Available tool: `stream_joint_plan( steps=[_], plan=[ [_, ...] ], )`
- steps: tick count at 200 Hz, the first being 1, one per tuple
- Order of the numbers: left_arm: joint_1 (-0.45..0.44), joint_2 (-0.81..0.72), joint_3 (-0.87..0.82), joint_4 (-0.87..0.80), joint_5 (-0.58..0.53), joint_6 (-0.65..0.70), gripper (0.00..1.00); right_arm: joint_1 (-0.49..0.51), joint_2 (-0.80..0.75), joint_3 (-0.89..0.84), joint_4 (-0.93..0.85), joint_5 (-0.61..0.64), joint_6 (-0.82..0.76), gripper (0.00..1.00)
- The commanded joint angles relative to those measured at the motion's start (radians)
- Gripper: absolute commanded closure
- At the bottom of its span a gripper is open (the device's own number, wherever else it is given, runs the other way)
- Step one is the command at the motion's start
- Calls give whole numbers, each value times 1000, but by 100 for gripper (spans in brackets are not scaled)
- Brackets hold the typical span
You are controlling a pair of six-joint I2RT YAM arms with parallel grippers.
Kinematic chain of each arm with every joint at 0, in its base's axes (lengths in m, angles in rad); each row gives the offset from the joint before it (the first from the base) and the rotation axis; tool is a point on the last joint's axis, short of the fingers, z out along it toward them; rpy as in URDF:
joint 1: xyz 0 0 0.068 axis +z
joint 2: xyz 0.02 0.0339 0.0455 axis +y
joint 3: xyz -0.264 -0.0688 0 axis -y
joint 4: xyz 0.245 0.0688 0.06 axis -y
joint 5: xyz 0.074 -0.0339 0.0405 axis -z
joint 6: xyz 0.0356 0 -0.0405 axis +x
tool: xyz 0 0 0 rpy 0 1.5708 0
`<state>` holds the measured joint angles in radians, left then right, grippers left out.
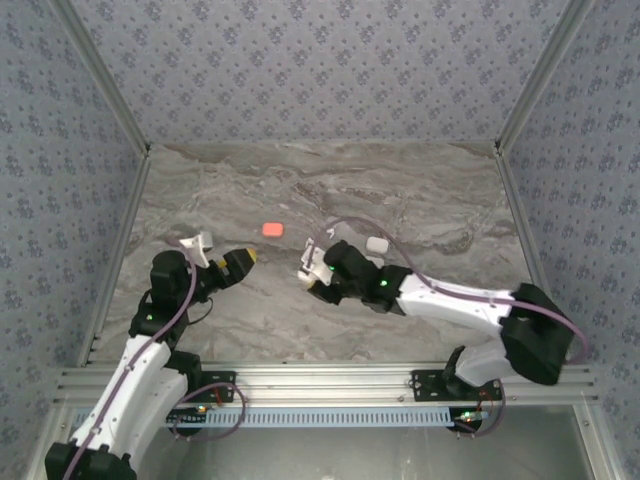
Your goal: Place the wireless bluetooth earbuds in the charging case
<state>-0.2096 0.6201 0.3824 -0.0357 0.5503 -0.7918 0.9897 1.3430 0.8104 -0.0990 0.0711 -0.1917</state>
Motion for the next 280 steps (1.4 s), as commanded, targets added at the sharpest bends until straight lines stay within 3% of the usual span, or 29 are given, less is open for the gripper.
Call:
stream_joint_plan(
  steps=[1,38,84,131,176,241,280],
  plan=[
    [-36,9,-8,206,196,-44,17,-24,-131,-82,65,-60,-148,56],
    [-182,56,24,276,199,-28,17,-40,-298,-157,95,-88,-230,55],
    [-361,208,107,307,142,29,19,-41,-367,-155,76,-90,-263,55],
    [-460,351,150,412,134,47,19,-41,-375,-142,58,-77,-269,55],
    [-535,471,217,424,141,88,26,-38,-377,-146,62,-71,-252,55],
    [-555,547,252,442,145,91,55,-37,-376,-149,61,-42,-239,55],
    [-557,546,255,424,138,98,65,-43,-373,-149,53,-18,-226,55]
  ],
)
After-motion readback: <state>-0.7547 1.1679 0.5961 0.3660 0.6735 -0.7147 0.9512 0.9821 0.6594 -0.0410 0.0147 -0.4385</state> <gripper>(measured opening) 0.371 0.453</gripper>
